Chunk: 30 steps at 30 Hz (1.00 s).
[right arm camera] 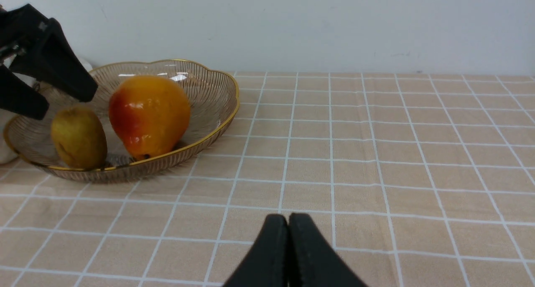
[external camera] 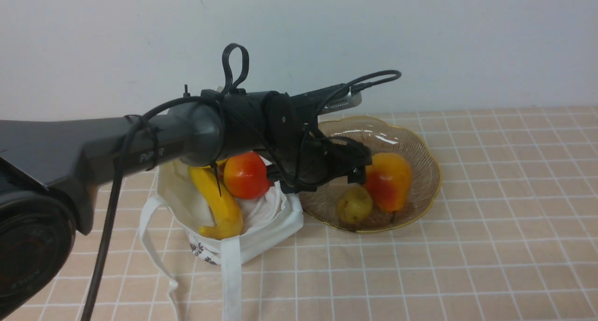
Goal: Take the fruit out of the bag on the brown coffee tablecloth and place them on the plate.
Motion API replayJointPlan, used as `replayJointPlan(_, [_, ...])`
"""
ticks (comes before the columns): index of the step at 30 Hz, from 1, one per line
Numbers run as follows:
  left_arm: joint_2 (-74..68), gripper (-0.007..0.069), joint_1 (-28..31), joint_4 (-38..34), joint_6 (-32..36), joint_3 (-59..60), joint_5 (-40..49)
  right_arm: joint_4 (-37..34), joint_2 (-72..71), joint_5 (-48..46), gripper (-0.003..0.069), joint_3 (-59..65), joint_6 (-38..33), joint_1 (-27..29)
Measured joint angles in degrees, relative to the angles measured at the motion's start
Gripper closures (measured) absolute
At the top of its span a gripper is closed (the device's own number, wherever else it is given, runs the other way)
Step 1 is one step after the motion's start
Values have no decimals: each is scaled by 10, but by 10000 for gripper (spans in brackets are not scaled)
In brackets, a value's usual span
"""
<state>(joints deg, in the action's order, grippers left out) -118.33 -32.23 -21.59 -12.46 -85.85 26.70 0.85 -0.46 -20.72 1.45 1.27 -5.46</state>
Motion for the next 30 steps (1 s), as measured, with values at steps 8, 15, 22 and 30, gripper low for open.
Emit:
replayJointPlan(8, [58, 74, 0, 5, 48, -23, 91, 0, 0, 0, 673, 0, 0, 0])
replayJointPlan(15, [171, 519, 0, 65, 98, -114, 269, 0, 0, 0, 673, 0, 0, 0])
replayJointPlan(22, [294, 631, 0, 208, 79, -129, 434, 0, 0, 0, 673, 0, 0, 0])
replayJointPlan(30, [461, 632, 0, 273, 17, 66, 427, 0, 0, 0, 673, 0, 0, 0])
